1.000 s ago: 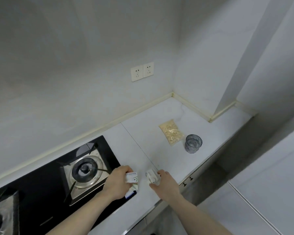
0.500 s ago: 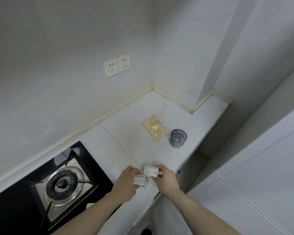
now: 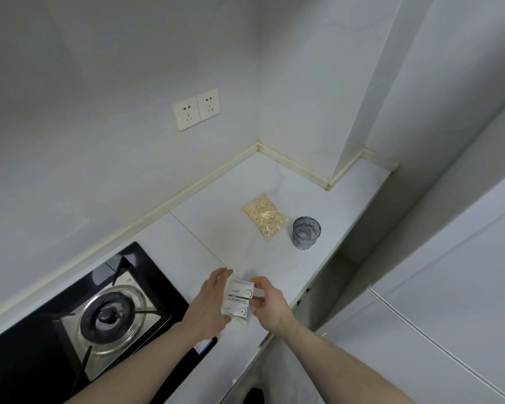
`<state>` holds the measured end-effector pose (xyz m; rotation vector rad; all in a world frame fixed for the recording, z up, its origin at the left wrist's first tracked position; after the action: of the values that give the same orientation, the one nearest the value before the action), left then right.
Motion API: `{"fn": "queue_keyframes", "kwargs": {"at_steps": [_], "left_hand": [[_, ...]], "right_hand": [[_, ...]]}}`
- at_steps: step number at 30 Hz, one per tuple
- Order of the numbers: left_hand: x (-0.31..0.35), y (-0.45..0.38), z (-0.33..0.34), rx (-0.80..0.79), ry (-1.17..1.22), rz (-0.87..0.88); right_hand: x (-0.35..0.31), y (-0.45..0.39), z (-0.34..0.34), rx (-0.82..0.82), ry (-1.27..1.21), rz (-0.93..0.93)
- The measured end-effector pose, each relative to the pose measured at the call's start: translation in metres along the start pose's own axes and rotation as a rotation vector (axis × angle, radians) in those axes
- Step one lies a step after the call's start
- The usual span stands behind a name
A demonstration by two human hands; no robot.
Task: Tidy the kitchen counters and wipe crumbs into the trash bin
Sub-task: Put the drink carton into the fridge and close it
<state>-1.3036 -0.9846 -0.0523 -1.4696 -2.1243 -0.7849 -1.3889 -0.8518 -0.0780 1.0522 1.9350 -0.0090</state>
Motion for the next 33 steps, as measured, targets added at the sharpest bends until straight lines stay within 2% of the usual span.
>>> {"fn": "queue_keyframes", "kwargs": {"at_steps": [3, 10, 15, 20, 24, 29, 33], "left_hand": [[-0.008, 0.002, 0.008, -0.069, -0.035, -0.023], [-0.002, -0.006, 0.008, -0.22, -0.081, 0.091], [0.014, -0.018, 0.006, -0.3, -0.191, 0.16], [0.026, -0.006, 0.004, -0.348, -0.136, 0.144], [0.069, -0.003, -0.023, -0.275, 0.037, 0.204], [0.168, -0.018, -0.074, -0.183, 0.286, 0.413], [0.239, -0.032, -0.111, -0.13, 0.395, 0.5]], "right_hand": [[0.003, 0.003, 0.005, -0.036, 0.076, -0.001], [-0.001, 0.009, 0.022, -0.103, 0.239, -0.02], [0.003, 0.01, 0.02, -0.052, 0.327, 0.059], [-0.005, 0.03, 0.006, -0.04, 0.399, 0.019], [-0.019, 0.064, -0.046, 0.069, 0.301, -0.008], [-0.061, 0.105, -0.154, 0.226, 0.213, -0.123], [-0.09, 0.137, -0.233, 0.361, 0.288, -0.148]]}}
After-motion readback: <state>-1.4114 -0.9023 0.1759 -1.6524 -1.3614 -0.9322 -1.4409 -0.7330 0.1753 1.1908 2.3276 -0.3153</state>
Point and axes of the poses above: each hand's wrist, its own y-axis away from the middle knuckle, its own z-axis out of the palm, x = y × z, the point moved 9 cm from there along -y, towards the middle knuckle, and after that the axes turned 11 degrees about y, right-handed, at the moved point
